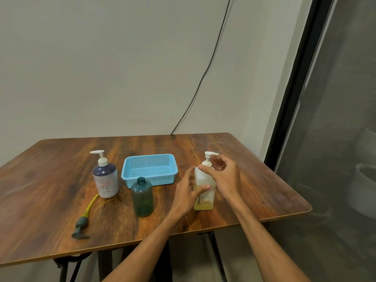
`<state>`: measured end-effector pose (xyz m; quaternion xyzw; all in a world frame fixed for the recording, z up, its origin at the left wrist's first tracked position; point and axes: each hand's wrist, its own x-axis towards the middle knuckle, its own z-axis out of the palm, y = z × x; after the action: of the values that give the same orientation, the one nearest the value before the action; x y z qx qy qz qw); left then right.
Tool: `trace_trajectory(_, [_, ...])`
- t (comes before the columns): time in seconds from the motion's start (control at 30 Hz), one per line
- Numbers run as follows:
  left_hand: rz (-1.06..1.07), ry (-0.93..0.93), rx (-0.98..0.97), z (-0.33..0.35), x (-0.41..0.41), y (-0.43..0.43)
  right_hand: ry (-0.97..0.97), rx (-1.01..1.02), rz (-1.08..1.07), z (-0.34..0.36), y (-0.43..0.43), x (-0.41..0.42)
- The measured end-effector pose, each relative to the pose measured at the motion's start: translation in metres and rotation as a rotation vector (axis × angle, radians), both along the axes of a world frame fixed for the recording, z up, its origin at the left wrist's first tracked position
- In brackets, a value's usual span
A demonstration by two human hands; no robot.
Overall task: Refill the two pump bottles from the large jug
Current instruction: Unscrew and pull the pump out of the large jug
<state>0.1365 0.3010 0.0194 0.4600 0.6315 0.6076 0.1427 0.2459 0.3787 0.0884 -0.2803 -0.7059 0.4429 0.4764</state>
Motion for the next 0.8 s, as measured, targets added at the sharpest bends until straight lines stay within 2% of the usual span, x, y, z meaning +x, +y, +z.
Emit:
trace_trajectory(0.13, [0.003,0.003,0.012,-0.003,-0.001,0.002,-0.032,0.024,-0.084,0.000,0.000,-0.015])
trace_trajectory(0.23, [0.008,0.015,0.015,-0.005,-0.002,0.003,-0.056,0.012,-0.066,-0.002,0.006,-0.016])
trace_trajectory(0.53, [0.006,-0.002,-0.001,-0.006,-0.003,0.003,-0.088,-0.150,0.285,0.006,0.033,0.006])
trace_trajectory(0.7, [0.017,-0.001,-0.011,-0.006,-0.002,0.004,-0.085,0.003,0.025,0.007,0.004,-0.006])
trace_trajectory(0.8, [0.009,-0.002,-0.019,-0.007,-0.002,0.004,-0.065,0.062,-0.034,0.003,0.001,-0.010])
